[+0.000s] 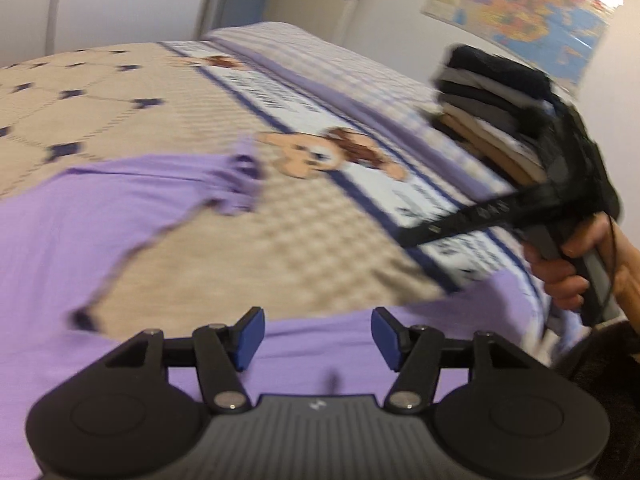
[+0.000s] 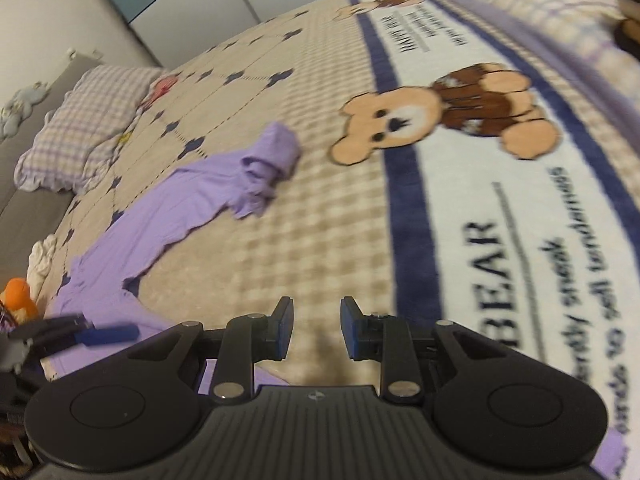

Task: Fold clothes
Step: 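Open the right gripper and move both grippers back over the pants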

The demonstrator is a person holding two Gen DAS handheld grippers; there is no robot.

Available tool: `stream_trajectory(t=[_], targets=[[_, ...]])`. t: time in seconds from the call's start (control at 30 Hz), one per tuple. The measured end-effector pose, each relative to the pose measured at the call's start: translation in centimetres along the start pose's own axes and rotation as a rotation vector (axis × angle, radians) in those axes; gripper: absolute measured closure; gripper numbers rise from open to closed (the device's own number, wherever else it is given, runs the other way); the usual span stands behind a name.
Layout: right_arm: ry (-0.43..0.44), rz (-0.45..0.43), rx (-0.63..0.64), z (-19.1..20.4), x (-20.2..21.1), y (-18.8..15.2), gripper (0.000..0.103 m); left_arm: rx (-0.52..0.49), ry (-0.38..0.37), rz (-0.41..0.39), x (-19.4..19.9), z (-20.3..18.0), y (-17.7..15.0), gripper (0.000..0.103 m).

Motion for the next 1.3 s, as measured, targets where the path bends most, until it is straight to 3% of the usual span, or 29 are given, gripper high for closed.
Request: stream_trajectory(t=[0.17, 0.33, 0.43, 0.57, 0.77, 0.83, 1.03, 1.3], targets=[[0.016, 0.023, 0.012, 1.2, -1.6, 0.6, 0.075, 0.071, 0.101, -0.041, 1.5, 4.8, 0.0, 0.043], [0.04, 0.049, 0.042, 2.3, -3.0, 1.1, 0.075, -0.006, 0.202, -0.04, 1.8, 7.3, 0.4, 0.045], [0.044, 0.066, 0.054, 2.9, -3.9, 1.3, 0.075, -0.042, 0.195, -0.024, 1.5, 8.1, 0.4, 0.051], [0.055, 0.082, 0.068, 3.7, -4.8, 1.7, 0.075, -0.047, 0.213, 0.007, 0.9, 9.2, 0.3, 0.052], [0.058, 0.102, 0.105, 4.9, -5.9, 2.0, 0.075, 0.04, 0.231, 0.043, 0.0, 11.1, -0.1, 0.078], [0.059, 0.113, 0.118, 5.2, -6.2, 2.1, 0.075, 0.052, 0.241, 0.042, -0.2, 11.3, -0.2, 0.1], [0.059, 0.124, 0.134, 5.6, -6.6, 2.1, 0.075, 0.104, 0.272, -0.025, 0.2, 11.8, 0.1, 0.101], [0.046, 0.13, 0.142, 6.1, -7.0, 1.9, 0.075, 0.117, 0.298, 0.0, -0.9, 12.0, 0.0, 0.093]])
Point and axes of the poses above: each gripper's, at about its wrist camera, not at the fingertips, and x roughly against the way its jaws point, z to its left, y to its top, the point moved 4 cm from there along -x, roughly the way its jaws point, and after that the axes turned 6 degrees about z, right-handed, at the moved point
